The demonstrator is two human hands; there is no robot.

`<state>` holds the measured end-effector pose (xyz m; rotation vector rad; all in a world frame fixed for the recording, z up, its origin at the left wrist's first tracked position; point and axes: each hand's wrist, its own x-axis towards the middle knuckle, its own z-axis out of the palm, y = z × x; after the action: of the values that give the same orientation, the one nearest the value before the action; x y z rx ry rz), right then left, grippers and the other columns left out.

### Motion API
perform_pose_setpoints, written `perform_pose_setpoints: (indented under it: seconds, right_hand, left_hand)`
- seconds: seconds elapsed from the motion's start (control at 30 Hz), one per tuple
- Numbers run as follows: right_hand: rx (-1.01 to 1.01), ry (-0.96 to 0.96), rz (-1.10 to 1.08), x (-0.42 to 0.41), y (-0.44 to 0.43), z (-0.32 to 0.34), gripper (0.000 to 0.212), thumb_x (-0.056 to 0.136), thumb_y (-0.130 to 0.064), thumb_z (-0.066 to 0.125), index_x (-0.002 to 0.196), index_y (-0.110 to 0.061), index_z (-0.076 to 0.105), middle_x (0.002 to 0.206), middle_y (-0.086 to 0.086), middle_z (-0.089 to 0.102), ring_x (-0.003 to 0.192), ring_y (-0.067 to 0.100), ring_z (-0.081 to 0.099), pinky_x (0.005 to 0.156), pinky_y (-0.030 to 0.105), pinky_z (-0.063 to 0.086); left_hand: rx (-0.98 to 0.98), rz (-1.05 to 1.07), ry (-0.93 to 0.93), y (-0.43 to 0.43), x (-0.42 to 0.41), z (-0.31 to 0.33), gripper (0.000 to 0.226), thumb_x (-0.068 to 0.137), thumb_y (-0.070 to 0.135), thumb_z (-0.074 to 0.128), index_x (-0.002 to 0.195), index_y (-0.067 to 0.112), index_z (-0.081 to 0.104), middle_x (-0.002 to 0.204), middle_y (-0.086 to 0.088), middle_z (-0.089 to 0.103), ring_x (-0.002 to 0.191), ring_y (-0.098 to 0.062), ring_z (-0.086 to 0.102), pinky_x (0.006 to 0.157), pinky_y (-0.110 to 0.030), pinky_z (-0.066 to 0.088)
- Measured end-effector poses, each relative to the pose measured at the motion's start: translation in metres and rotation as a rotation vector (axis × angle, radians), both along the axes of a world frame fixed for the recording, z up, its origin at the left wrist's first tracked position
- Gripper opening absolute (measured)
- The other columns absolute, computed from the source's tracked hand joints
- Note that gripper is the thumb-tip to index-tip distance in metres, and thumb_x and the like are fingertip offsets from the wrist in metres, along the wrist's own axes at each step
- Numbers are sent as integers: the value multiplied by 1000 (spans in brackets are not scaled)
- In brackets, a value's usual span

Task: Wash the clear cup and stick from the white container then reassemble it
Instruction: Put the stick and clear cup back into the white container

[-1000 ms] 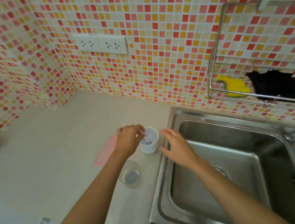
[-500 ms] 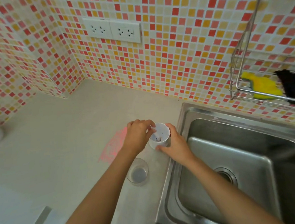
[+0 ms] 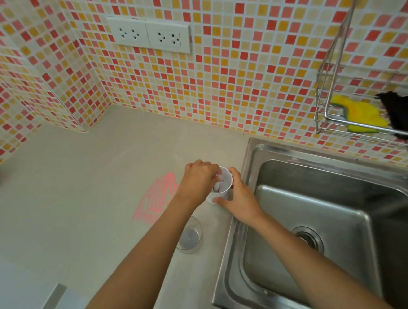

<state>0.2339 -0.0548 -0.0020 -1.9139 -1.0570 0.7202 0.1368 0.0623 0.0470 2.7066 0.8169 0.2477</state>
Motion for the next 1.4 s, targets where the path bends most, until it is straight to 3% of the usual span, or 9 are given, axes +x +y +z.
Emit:
perform_pose_setpoints:
  seconds: [0.23, 0.37, 0.43, 0.53, 0.7, 0.97, 1.1, 1.3, 1.4]
  right_hand:
    - [-77, 128, -38, 1, 5, -13, 92, 62, -34, 88, 135, -33, 33, 127, -9, 53, 114, 14, 53, 93, 30, 47]
    - [-103, 61, -50, 3, 1, -14, 90, 52, -43, 84, 128, -33, 36, 126, -6, 53, 111, 16, 54, 92, 36, 49]
    - [-96, -9, -21, 4, -11, -14, 86, 50, -37, 82, 124, -32, 38, 125, -6, 50, 110, 16, 53, 91, 34, 48]
    - [-89, -127, 54, 4, -31, -13, 83, 56, -22, 83, 127, -24, 40, 127, -4, 43, 113, 16, 50, 94, 30, 43]
    - [-103, -320, 239, -7, -46, 7, 79, 60, -25, 78, 129, -24, 38, 127, -4, 37, 113, 21, 49, 93, 36, 45]
    - [-84, -566, 409, -30, -33, 55, 84, 61, -19, 71, 136, -31, 34, 134, -2, 29, 116, 26, 45, 94, 37, 46]
    - [-78, -514, 457, -56, -22, 75, 87, 66, -28, 73, 141, -35, 29, 138, -8, 33, 119, 18, 34, 96, 32, 39]
    - [-91, -490, 459, -77, -3, 70, 82, 64, -27, 76, 134, -29, 35, 135, -11, 41, 116, 16, 33, 88, 28, 39]
    - [-137, -362, 455, -80, 0, 54, 81, 65, -29, 76, 135, -31, 35, 137, -11, 38, 116, 16, 37, 91, 28, 39]
  left_hand:
    - [-172, 31, -72, 3, -13, -3, 26, 95, 23, 56, 118, 20, 67, 113, -3, 71, 103, -26, 60, 94, -37, 43]
    - [-365, 276, -380, -9, -69, -4, 48, 89, -5, 47, 133, 13, 54, 120, 1, 65, 105, -17, 60, 91, -15, 42]
    - [-415, 394, -413, -20, -108, -10, 64, 77, -16, 44, 134, 13, 52, 121, 3, 62, 103, -13, 57, 89, -15, 43]
    - [-512, 404, -335, -40, -150, -29, 73, 66, 0, 49, 137, 18, 48, 129, 1, 57, 109, -12, 54, 94, -24, 42]
    - [-658, 228, -206, -69, -158, -56, 86, 72, 21, 75, 146, 21, 32, 138, 6, 42, 124, -8, 43, 106, -24, 35]
    - [-654, 269, -331, -62, -137, -65, 83, 66, 22, 87, 136, 17, 43, 133, 8, 52, 116, -6, 50, 99, -23, 42]
    - [-718, 276, -407, -60, -128, -60, 72, 59, 26, 87, 120, 31, 49, 115, 13, 60, 98, 12, 54, 75, -3, 39]
    - [-776, 275, -484, -62, -127, -61, 88, 61, 15, 88, 134, 27, 41, 123, 9, 59, 107, -6, 59, 82, -16, 50]
    - [-731, 271, -521, -64, -123, -61, 82, 57, 26, 86, 129, 30, 48, 123, 3, 59, 111, -15, 59, 87, -36, 54]
